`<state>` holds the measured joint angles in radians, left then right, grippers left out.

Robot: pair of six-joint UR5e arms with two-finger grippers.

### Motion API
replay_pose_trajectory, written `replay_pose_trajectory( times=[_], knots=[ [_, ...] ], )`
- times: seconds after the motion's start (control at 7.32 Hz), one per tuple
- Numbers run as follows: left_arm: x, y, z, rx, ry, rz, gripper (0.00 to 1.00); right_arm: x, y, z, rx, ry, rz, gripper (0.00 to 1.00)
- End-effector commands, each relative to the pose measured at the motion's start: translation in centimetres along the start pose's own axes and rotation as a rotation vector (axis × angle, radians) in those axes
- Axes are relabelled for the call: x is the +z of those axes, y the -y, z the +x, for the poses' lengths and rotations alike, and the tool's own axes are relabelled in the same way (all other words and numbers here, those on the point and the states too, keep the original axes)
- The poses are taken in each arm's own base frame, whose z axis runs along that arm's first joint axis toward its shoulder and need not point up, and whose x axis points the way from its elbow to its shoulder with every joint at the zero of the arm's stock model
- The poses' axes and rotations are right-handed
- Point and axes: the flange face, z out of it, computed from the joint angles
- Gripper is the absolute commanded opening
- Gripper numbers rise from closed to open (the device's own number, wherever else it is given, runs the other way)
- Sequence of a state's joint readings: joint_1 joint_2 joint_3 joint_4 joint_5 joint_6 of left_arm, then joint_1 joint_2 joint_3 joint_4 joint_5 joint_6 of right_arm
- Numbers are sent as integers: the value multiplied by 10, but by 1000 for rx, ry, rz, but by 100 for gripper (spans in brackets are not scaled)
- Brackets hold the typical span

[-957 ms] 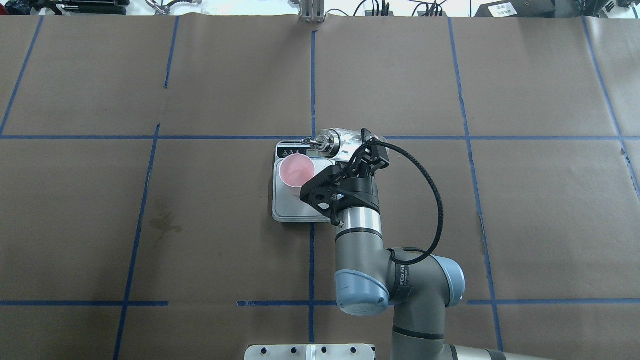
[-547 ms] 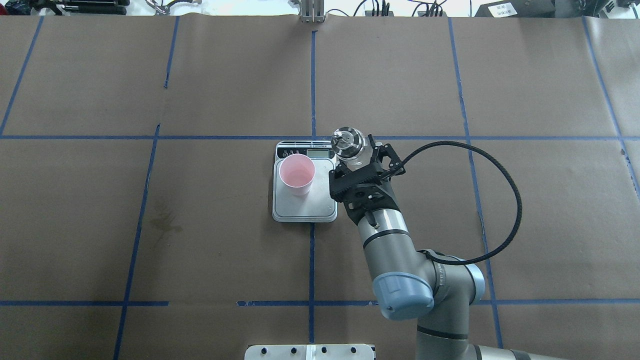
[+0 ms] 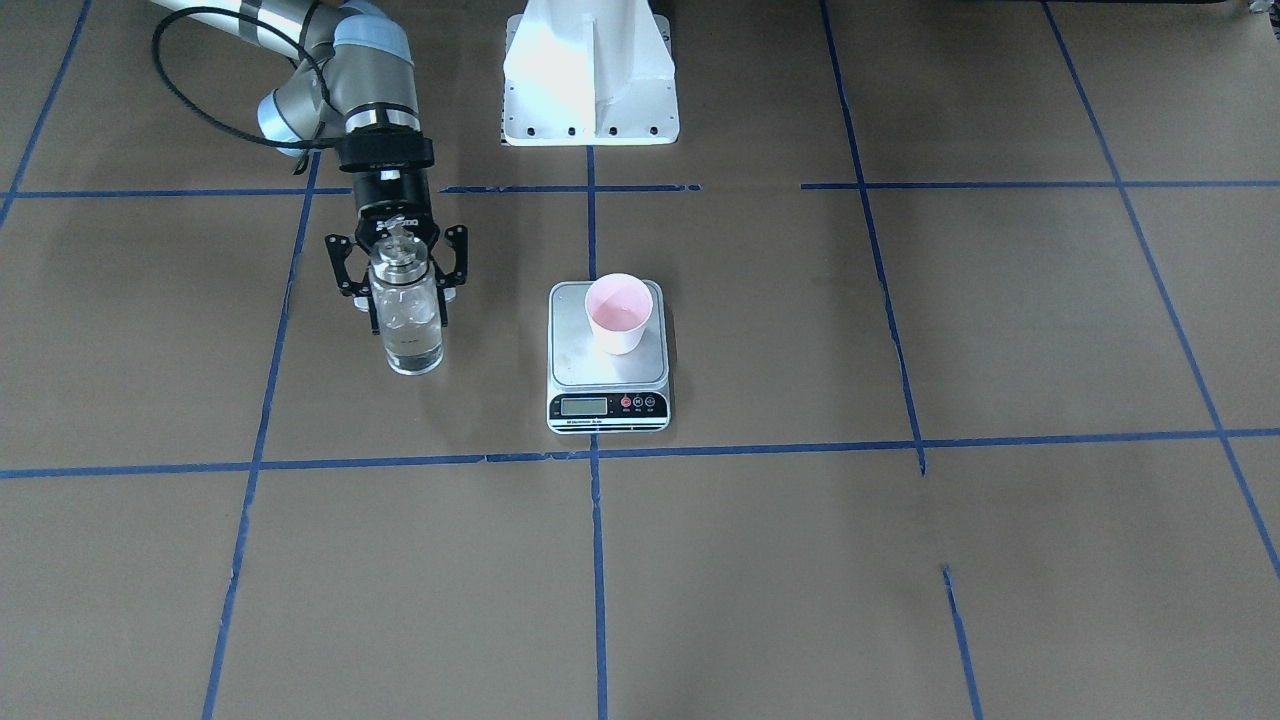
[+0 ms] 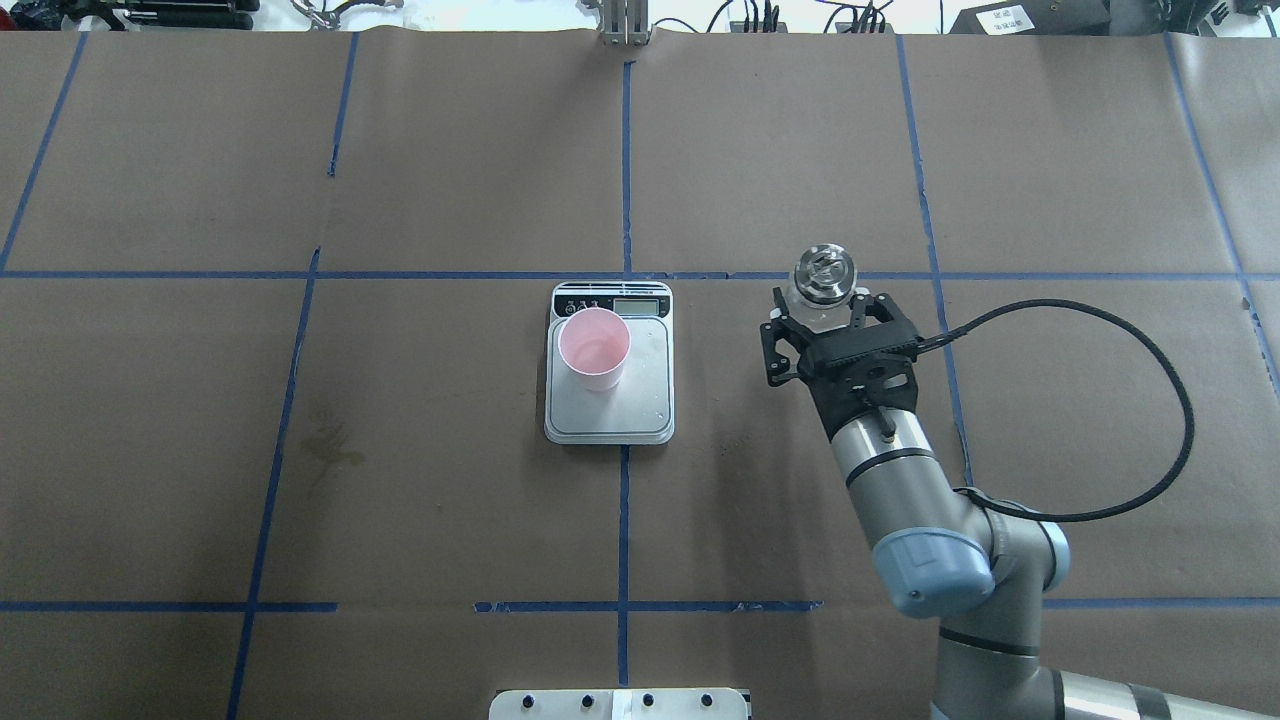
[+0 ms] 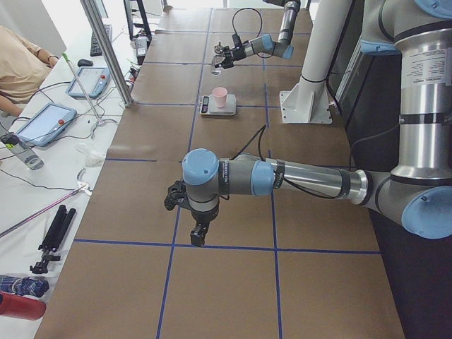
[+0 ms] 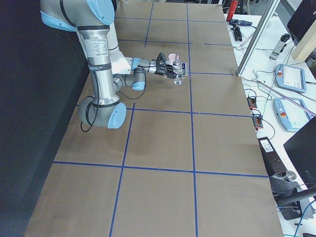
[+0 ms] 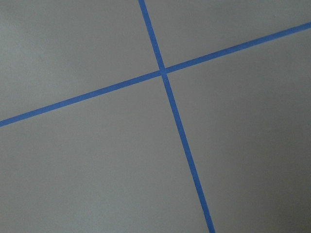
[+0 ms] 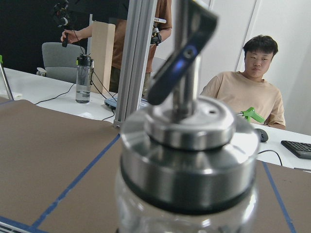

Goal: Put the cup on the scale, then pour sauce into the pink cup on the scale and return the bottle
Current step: 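Carry the upright bottle back to its starting spot and lower it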

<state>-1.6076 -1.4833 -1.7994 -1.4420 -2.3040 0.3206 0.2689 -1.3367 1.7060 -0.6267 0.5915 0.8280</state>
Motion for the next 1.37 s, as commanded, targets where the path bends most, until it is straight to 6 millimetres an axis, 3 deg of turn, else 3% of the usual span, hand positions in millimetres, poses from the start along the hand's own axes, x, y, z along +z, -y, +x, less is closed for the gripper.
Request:
replay_pose_trajectory(
  times=[0.0,0.68,1.23],
  knots=[
    [-1,0,1,2,0,1,100,-3,-33,72,-7,-20,-35,0],
    [-4,1,3,7,3,8,100,0,-70,101,83,-60,-75,0],
    [-4,2,4,8,3,9,100,-3,-83,113,63,-40,-141,0]
  ],
)
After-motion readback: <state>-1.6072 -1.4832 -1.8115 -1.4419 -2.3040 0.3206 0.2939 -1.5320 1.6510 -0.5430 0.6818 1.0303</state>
